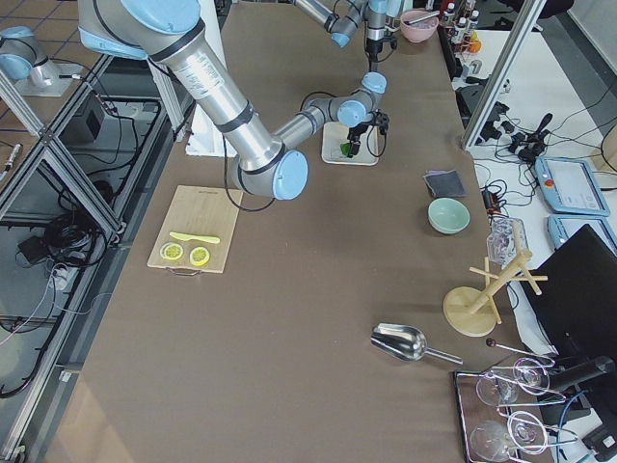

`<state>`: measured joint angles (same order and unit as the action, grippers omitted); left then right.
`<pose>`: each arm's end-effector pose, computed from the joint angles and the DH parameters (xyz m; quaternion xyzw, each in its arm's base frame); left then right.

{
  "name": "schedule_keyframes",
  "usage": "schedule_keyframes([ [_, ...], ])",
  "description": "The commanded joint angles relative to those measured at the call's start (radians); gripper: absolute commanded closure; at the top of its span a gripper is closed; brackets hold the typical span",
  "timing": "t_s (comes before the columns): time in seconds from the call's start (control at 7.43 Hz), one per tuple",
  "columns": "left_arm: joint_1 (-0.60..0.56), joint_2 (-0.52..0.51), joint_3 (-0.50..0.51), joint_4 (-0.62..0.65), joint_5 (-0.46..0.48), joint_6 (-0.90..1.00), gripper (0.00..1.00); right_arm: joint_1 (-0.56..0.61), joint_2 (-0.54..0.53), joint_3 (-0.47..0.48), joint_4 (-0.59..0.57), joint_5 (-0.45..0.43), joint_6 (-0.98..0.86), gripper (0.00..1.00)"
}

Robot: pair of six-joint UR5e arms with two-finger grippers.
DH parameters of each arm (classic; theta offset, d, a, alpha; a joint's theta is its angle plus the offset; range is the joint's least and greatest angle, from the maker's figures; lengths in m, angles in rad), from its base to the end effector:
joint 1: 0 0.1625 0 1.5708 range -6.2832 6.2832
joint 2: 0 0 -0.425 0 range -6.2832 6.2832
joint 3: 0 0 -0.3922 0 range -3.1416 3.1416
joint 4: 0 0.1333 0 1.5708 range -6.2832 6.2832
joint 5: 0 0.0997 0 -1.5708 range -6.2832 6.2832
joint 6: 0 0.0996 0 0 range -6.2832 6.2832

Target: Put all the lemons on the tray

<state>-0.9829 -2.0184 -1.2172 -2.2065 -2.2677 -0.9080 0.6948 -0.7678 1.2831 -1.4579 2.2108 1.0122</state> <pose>0.3303 -0.6207 0.4993 0.0289 0.4619 -0.0197 0.8862 -0.5478 -0.5527 0.2705 -0.0703 -0.4130 -0.0355 0.9073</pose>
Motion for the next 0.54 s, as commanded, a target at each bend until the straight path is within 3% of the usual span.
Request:
schedule_keyframes([
  [0.0,-0.063,0.004,0.002,0.002,-0.034,0.006,0.03,0.086,-0.066,0.025,0.002,0.07,-0.035,0.0],
  [0.4,-0.256,0.021,-0.001,0.079,-0.188,0.209,0.03,0.338,-0.159,0.134,-0.005,0.194,-0.066,0.0],
])
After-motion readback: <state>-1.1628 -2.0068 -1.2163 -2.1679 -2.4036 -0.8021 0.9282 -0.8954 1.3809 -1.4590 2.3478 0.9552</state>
